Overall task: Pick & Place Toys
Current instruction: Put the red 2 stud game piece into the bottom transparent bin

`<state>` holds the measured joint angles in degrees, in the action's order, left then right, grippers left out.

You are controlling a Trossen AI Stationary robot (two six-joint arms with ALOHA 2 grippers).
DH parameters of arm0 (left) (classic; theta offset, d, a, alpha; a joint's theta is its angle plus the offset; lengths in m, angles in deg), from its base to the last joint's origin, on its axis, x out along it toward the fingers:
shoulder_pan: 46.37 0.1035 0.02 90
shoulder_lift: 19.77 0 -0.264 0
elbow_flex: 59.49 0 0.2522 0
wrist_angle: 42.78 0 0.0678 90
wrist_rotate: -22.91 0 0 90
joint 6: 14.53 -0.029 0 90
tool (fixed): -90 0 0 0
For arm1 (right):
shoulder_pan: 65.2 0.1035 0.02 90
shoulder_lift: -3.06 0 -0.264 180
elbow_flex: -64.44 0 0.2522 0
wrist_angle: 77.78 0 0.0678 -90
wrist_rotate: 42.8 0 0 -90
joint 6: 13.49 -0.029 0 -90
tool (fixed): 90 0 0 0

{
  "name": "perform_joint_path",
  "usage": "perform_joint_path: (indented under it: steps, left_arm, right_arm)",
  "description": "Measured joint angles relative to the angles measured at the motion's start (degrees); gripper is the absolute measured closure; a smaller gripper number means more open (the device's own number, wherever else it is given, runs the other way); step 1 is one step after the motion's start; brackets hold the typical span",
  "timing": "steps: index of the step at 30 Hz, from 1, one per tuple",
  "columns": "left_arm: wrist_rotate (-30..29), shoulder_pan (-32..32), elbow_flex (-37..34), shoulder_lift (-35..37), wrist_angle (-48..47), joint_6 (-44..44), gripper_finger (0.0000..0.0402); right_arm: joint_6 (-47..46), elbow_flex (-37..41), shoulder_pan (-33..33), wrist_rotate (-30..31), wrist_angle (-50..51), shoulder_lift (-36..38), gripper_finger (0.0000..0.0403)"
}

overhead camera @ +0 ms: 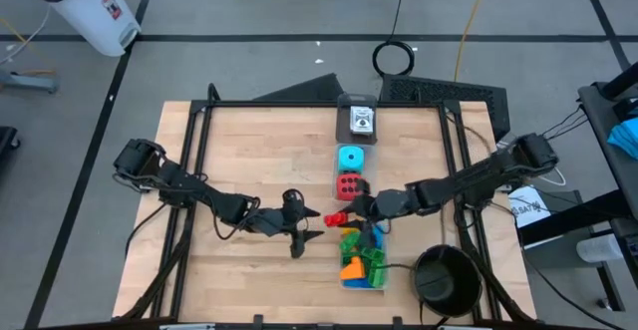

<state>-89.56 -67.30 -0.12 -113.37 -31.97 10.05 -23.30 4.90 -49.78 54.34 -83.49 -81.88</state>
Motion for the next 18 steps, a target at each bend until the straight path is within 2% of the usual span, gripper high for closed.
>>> perform_joint_path:
  steps: [6,12,14,18]
  left_arm:
    - [6.23,-0.08,0.0,-0.02,-0.65,-1.2,0.0064]
    - [8.71,-0.1,0.0,-0.02,-0.48,-3.62,0.0019]
    - [8.66,-0.03,0.0,-0.02,-0.47,-3.91,0.0012]
    - [8.56,0.03,0.0,-0.02,-0.5,-3.89,0.0008]
  right_arm:
    - [-1.02,-0.12,3.63,0.02,18.44,10.73,0.0296]
    - [-6.56,0.02,7.4,0.19,29.11,16.29,0.0296]
    - [-7.76,1.06,8.42,0.08,29.35,16.31,0.0278]
    - [-7.98,3.53,9.41,0.26,27.04,16.38,0.0212]
